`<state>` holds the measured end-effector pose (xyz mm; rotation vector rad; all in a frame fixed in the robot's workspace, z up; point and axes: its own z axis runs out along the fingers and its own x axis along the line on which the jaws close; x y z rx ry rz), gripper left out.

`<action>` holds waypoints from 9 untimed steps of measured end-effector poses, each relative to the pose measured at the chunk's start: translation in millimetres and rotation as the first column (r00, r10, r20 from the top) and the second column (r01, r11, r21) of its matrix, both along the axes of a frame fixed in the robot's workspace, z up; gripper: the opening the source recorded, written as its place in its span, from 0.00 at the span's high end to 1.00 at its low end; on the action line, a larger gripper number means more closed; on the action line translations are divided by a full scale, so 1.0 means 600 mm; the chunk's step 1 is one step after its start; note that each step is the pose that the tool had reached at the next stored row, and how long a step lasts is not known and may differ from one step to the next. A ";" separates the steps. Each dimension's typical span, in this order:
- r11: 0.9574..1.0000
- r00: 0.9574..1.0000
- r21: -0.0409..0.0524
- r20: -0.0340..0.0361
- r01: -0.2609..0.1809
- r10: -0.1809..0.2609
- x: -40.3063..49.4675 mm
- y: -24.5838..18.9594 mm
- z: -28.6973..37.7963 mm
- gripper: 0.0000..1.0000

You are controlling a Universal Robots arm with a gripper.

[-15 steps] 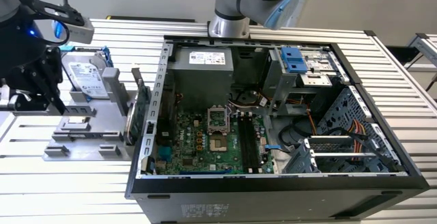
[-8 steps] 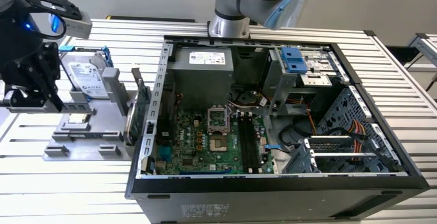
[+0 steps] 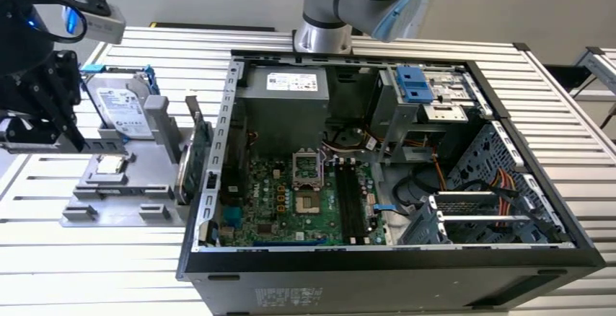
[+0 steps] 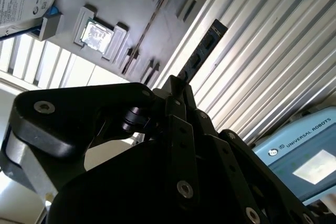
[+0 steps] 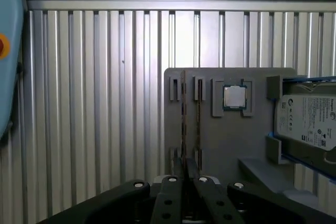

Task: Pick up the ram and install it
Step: 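Pick up the ram and move it above insertion slot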

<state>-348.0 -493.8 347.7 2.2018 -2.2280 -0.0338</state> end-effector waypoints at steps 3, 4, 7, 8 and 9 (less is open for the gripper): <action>1.000 1.000 0.000 0.000 0.000 0.000 0.000 0.0000 0.006 1.00; 1.000 1.000 0.000 0.000 0.000 0.000 0.000 0.0000 0.008 1.00; 1.000 1.000 0.000 0.000 0.000 0.000 0.000 0.0000 0.014 1.00; 1.000 1.000 0.000 0.000 0.000 0.000 0.000 0.0000 0.016 1.00; 1.000 1.000 0.000 0.000 0.000 0.000 0.000 0.0000 0.019 1.00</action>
